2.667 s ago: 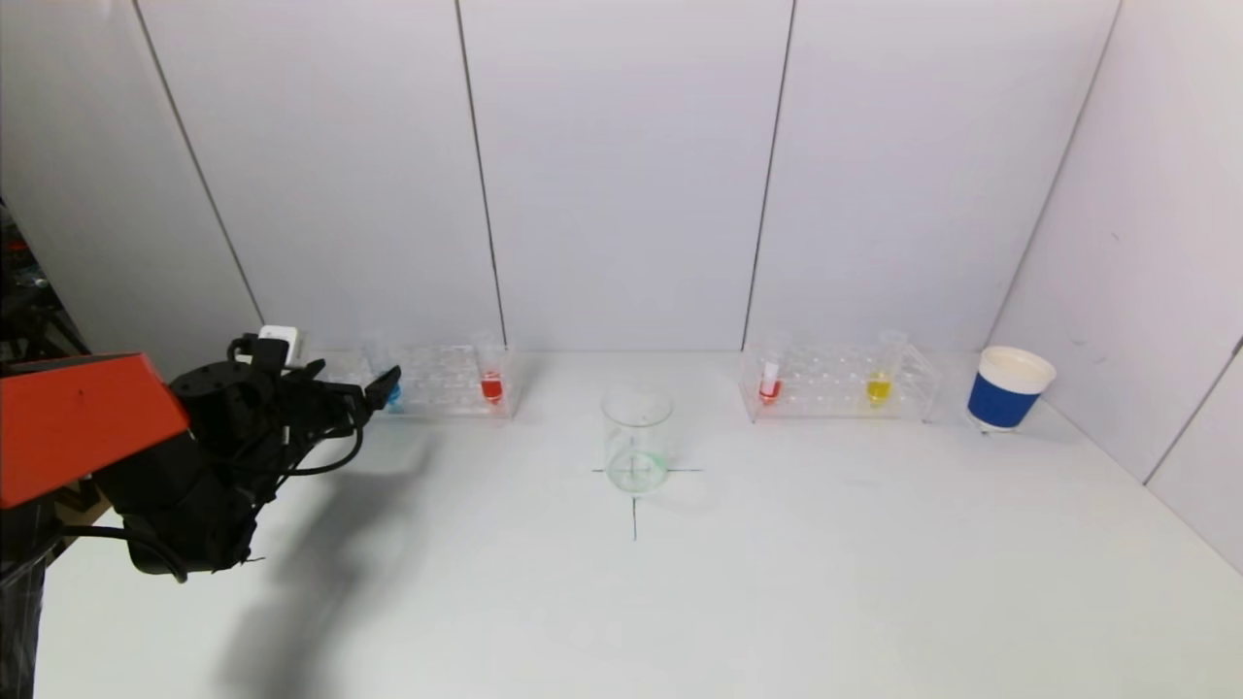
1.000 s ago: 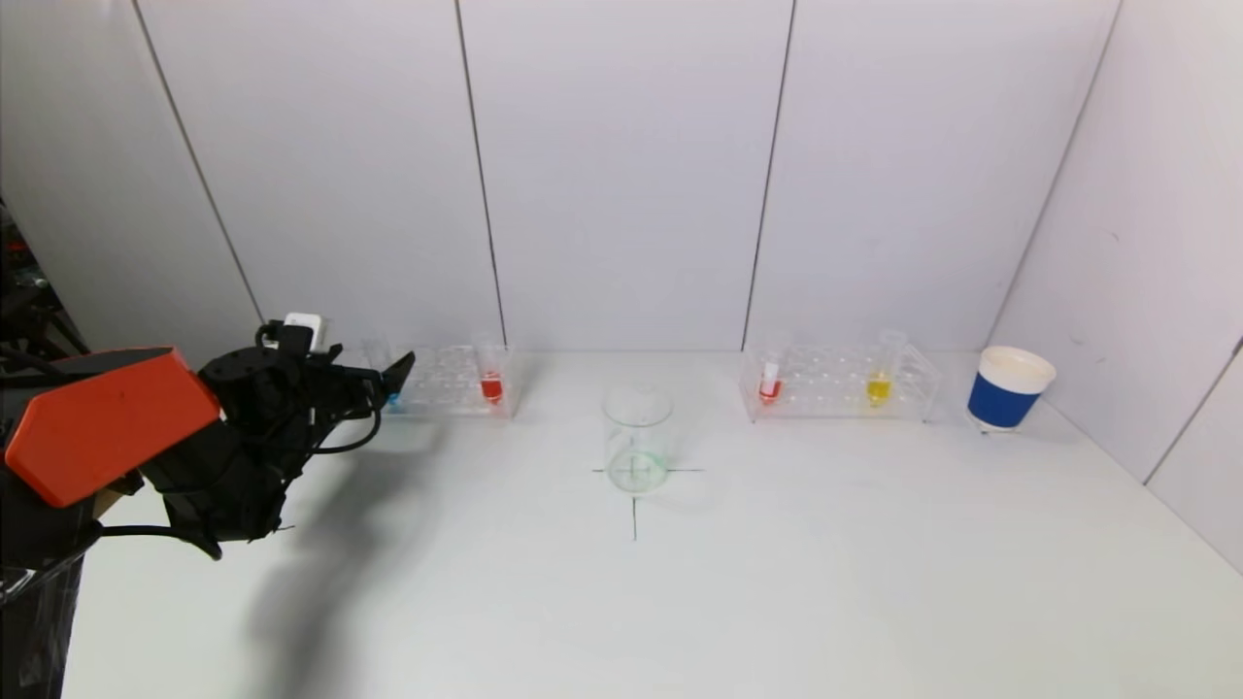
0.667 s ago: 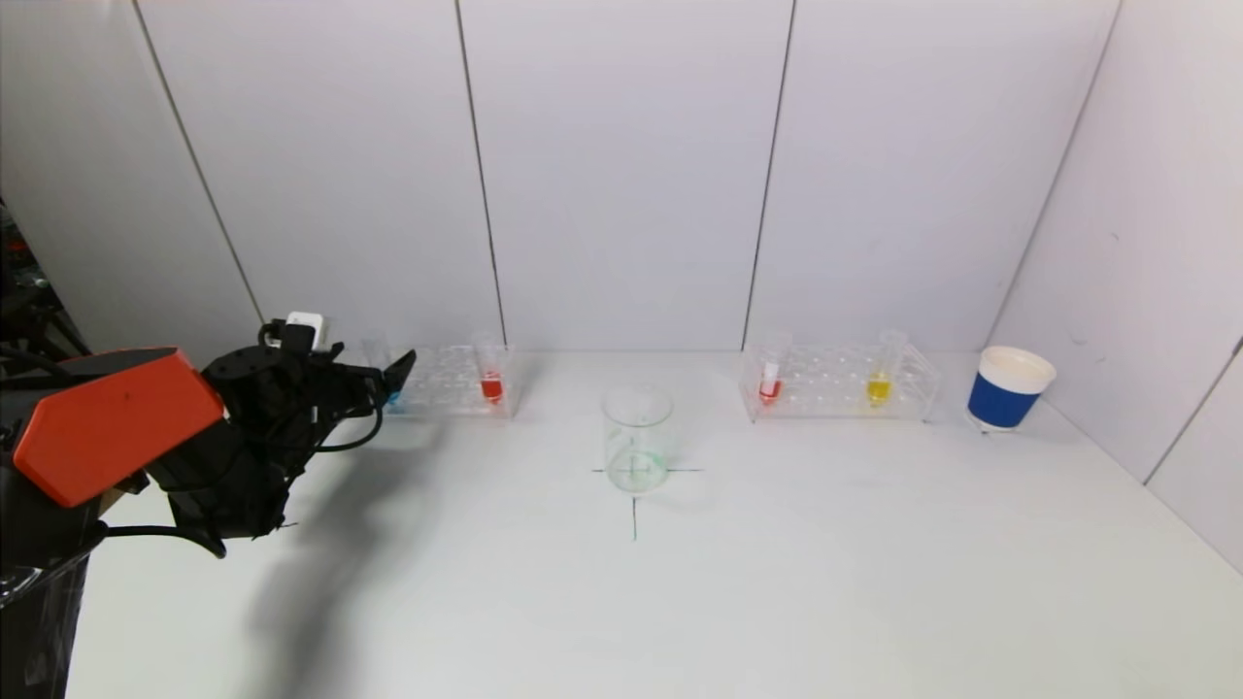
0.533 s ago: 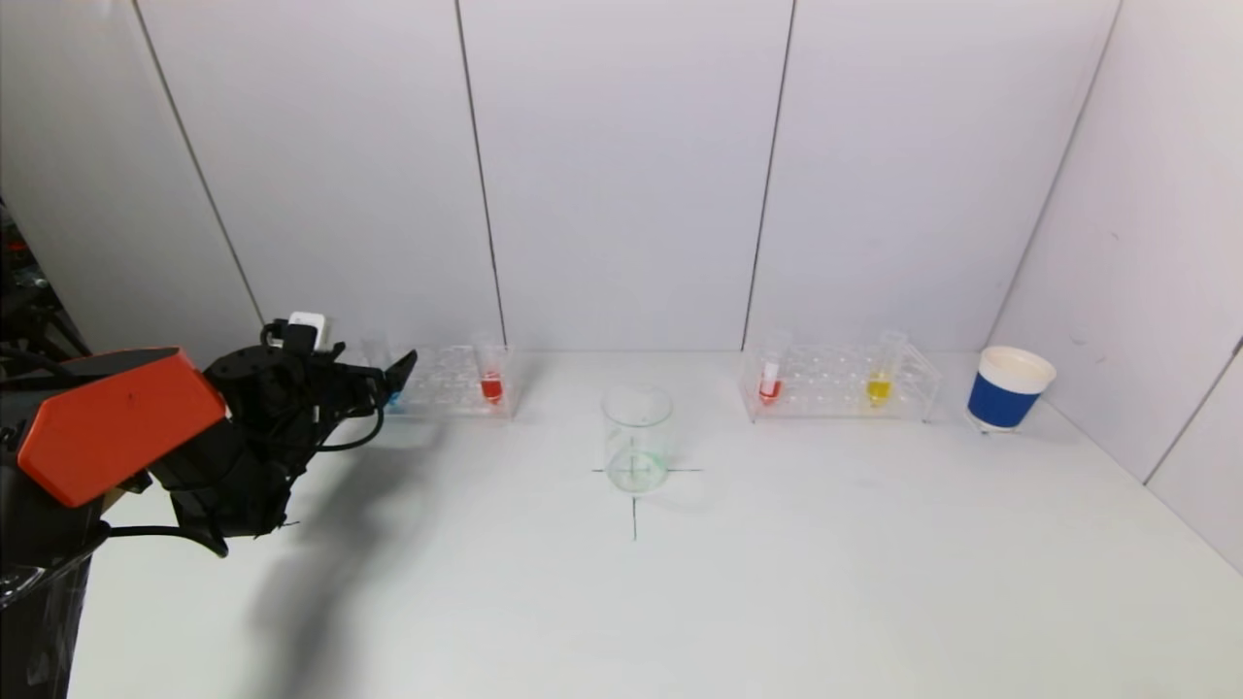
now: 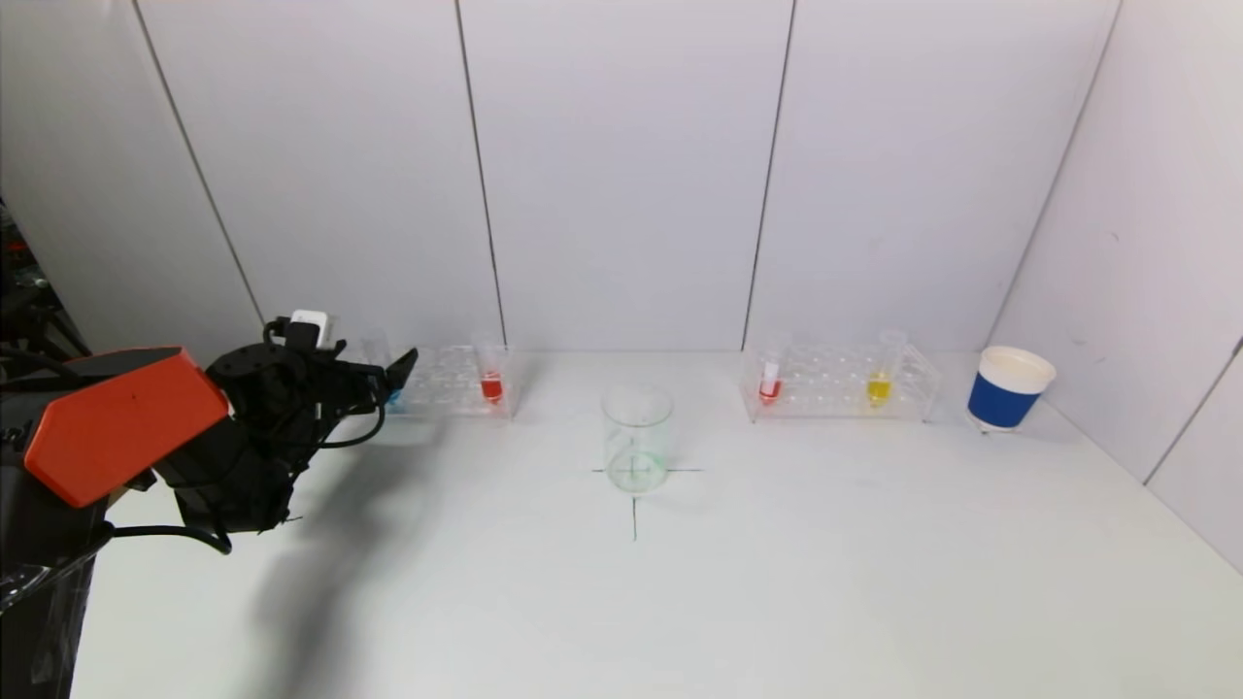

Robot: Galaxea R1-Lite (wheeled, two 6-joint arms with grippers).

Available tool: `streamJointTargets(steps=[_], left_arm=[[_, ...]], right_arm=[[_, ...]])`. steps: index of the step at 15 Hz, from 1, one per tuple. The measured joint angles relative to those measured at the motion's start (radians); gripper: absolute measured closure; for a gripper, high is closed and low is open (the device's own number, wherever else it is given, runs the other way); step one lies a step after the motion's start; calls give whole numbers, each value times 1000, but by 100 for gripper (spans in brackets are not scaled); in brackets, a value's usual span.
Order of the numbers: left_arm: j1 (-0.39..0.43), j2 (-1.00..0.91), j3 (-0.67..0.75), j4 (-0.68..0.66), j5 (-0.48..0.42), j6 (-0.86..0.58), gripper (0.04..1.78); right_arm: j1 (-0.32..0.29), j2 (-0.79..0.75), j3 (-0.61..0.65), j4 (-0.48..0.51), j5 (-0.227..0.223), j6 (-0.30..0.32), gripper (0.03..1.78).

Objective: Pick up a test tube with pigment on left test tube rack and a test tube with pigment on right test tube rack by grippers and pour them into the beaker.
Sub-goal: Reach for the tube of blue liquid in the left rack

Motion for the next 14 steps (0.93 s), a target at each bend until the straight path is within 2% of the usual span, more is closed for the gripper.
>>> streamJointTargets(steps=[14], left_arm=[[-9, 1, 0, 0, 0, 2, 6]], right_arm=[[0, 0, 0, 0, 0, 0, 4]])
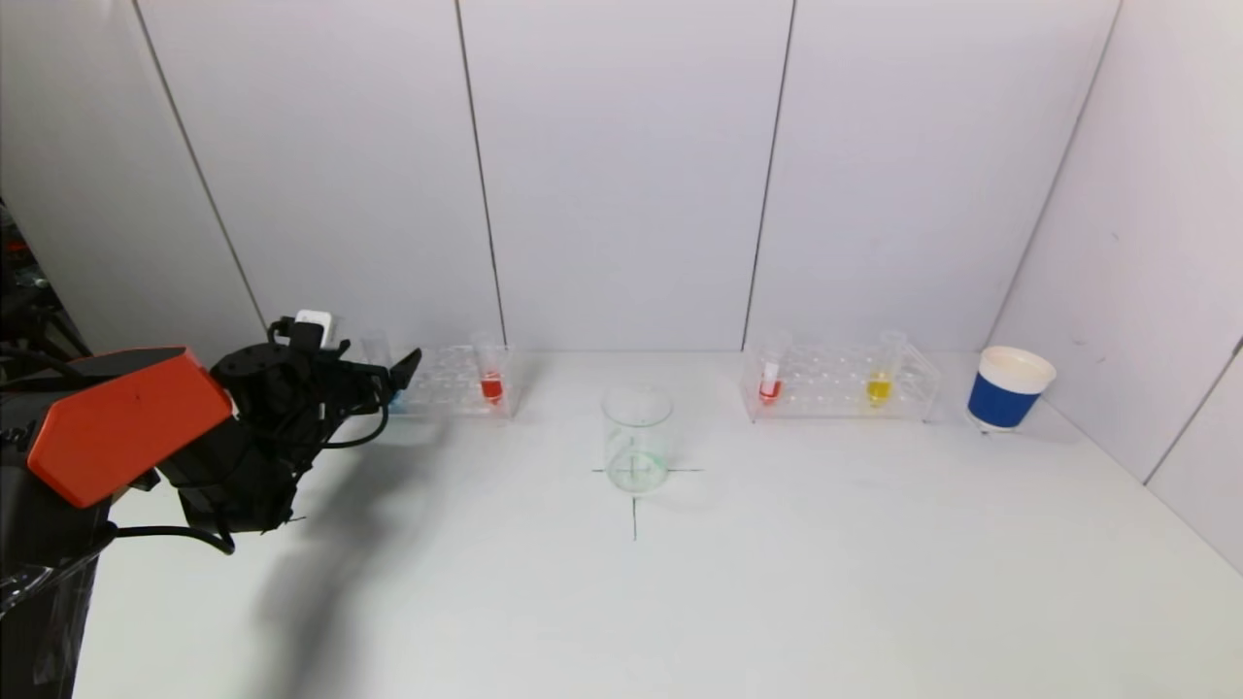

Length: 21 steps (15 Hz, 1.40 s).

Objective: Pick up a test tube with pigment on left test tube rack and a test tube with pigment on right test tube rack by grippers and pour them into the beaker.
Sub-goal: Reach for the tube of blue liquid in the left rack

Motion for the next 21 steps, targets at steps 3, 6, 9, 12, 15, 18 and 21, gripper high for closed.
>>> streamJointTargets(steps=[3, 6, 9, 12, 15, 18, 21], left_arm=[[0, -1, -1, 0, 0, 1, 6], [0, -1, -1, 0, 0, -1, 6], [0, -1, -2, 0, 0, -1, 23], [0, -1, -2, 0, 0, -1, 61], [0, -1, -2, 0, 0, -1, 118], [0, -1, -2, 0, 0, -1, 138], [0, -1, -1, 0, 0, -1, 138]], right_arm=[[0, 0, 0, 0, 0, 0, 4], [0, 0, 0, 0, 0, 0, 4], [0, 0, 0, 0, 1, 0, 4], [0, 0, 0, 0, 1, 0, 4], [0, 0, 0, 0, 1, 0, 4], [0, 0, 0, 0, 1, 0, 4], [0, 0, 0, 0, 0, 0, 4]])
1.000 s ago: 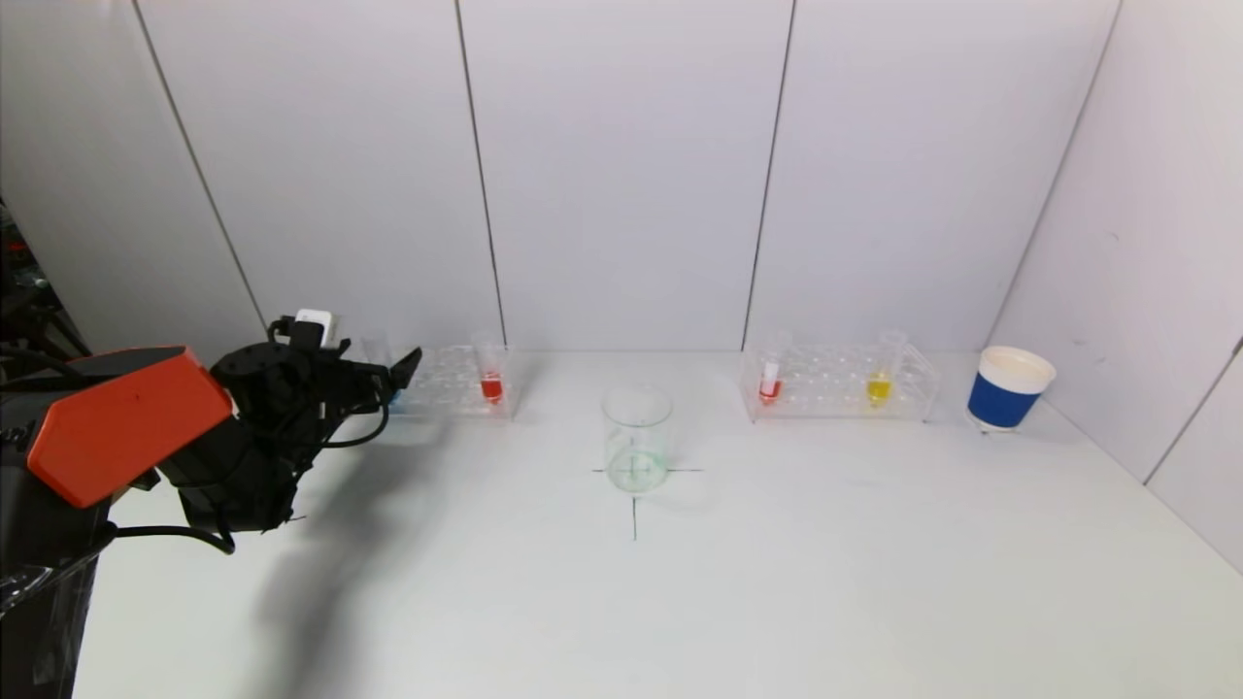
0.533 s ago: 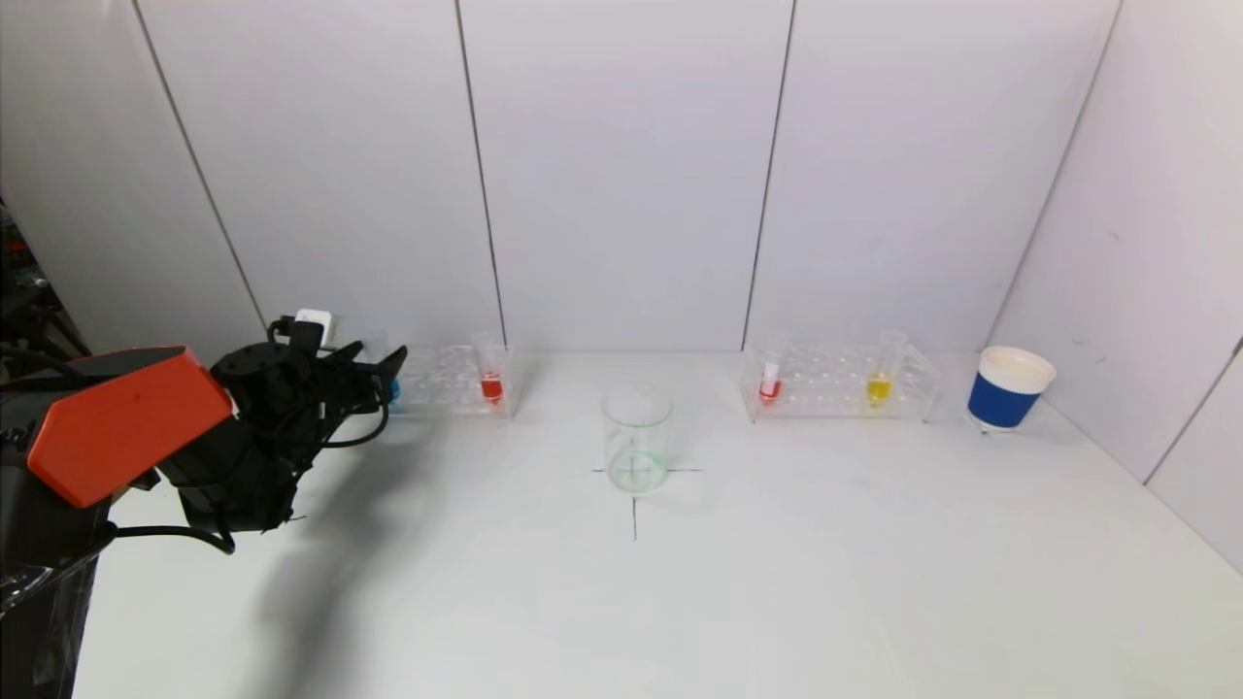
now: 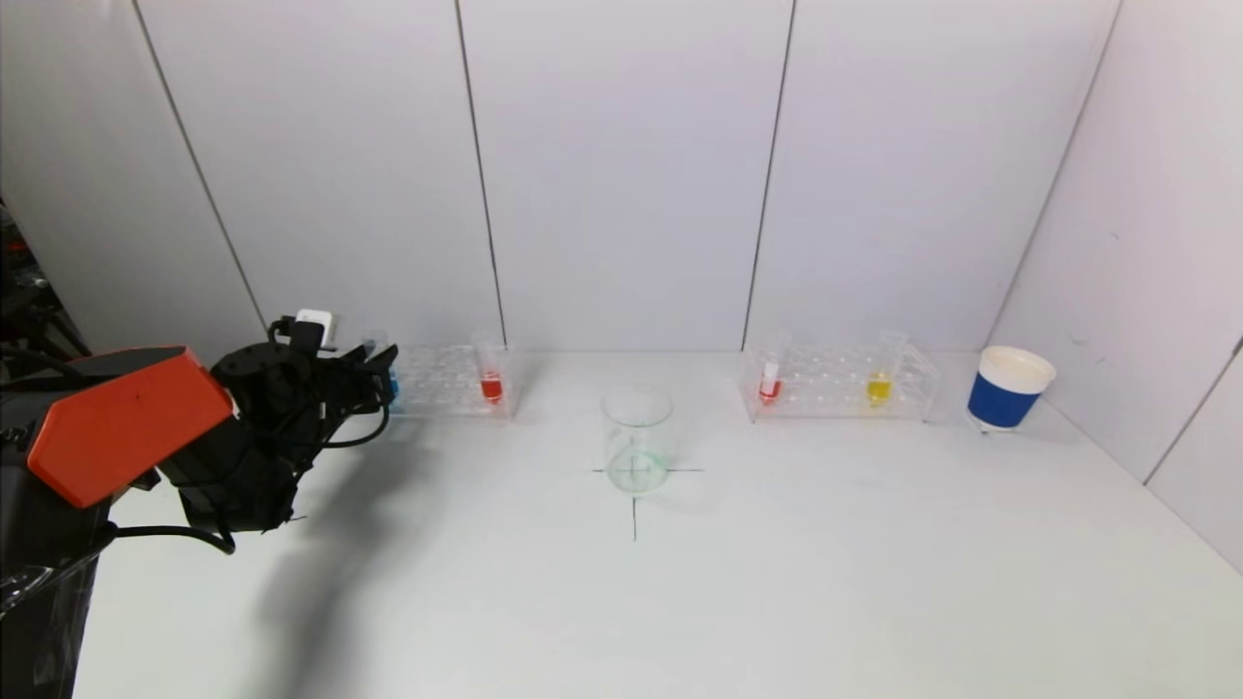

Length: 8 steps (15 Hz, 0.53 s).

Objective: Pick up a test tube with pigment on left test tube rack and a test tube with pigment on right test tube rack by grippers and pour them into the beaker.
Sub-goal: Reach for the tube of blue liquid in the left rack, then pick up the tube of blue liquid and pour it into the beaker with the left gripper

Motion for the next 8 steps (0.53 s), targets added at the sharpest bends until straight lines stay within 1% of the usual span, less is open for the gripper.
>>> streamJointTargets(steps=[8], left_arm=[[0, -6, 2, 0, 1, 0, 138]], right_arm=[[0, 0, 0, 0, 0, 0, 4]])
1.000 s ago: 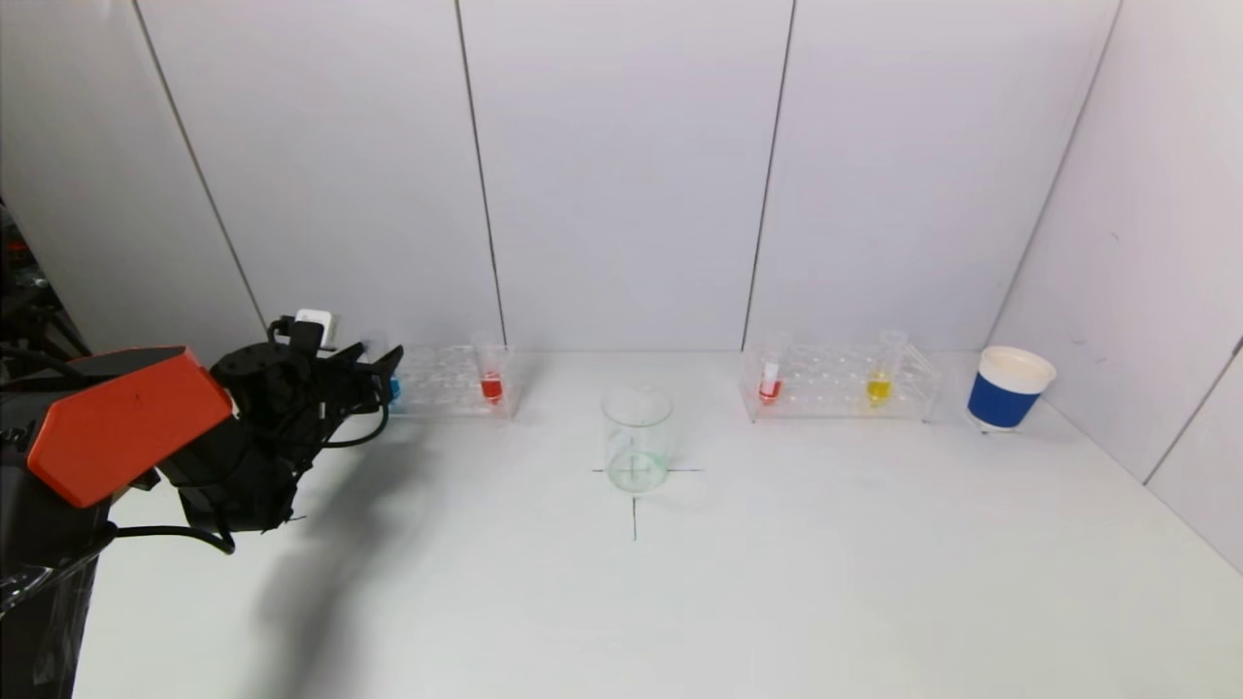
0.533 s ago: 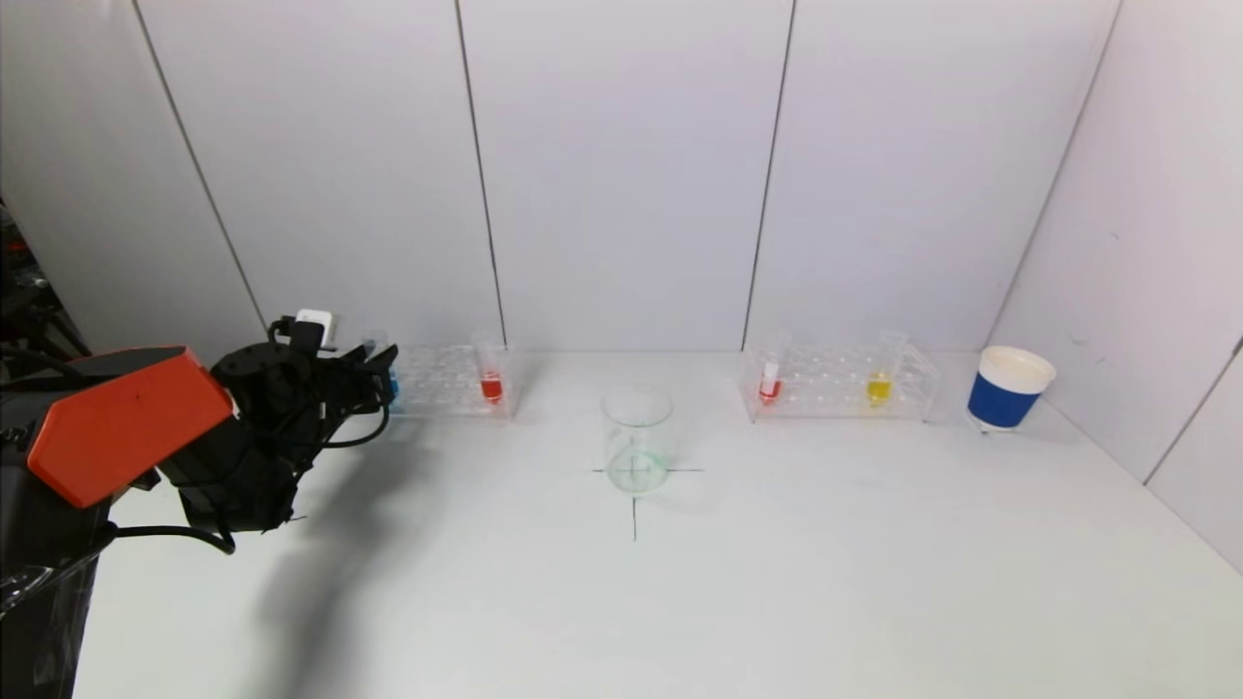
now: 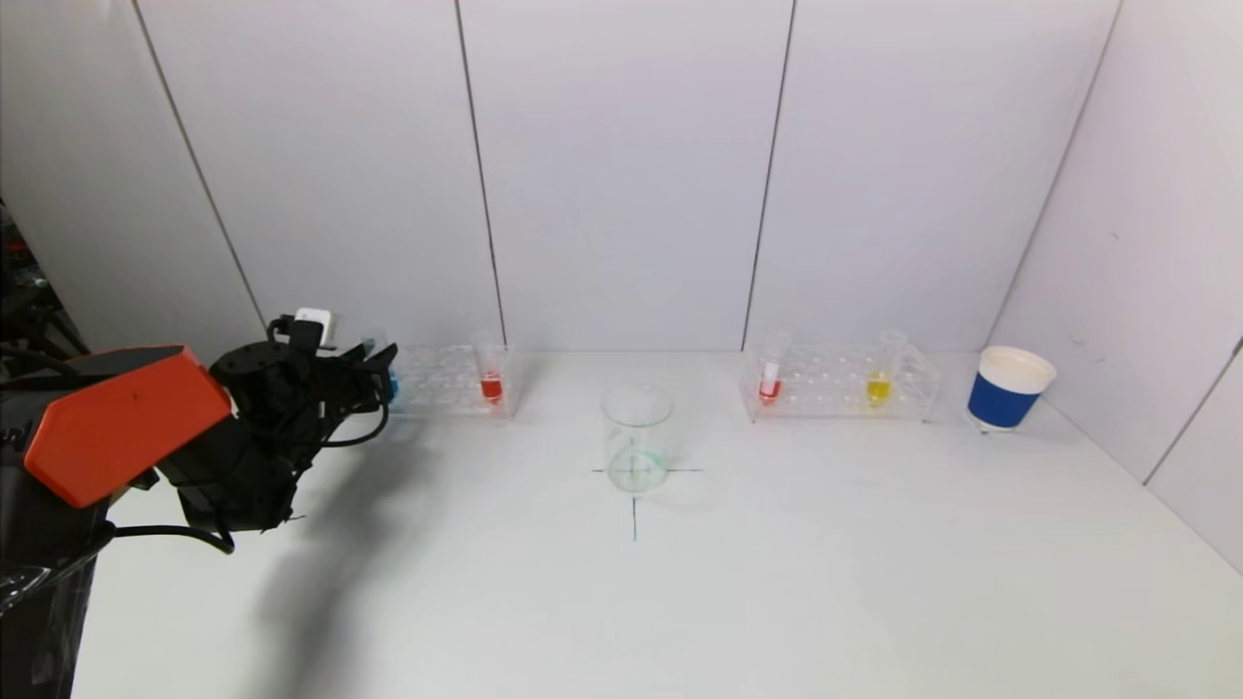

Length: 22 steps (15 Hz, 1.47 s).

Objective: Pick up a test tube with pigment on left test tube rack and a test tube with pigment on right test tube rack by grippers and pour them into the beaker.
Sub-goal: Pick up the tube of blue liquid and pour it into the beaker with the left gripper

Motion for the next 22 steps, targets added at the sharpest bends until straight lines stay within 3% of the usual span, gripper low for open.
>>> streamJointTargets(steps=[13, 17, 22], left_arm=[[-3, -224, -11, 184, 2, 13, 138], [-25, -333, -61, 308, 1, 20, 138], [-87, -480, -186, 589, -6, 23, 138]], right_arm=[[0, 0, 0, 0, 1, 0, 4], [0, 0, 0, 0, 0, 0, 4], [0, 0, 0, 0, 0, 0, 4]])
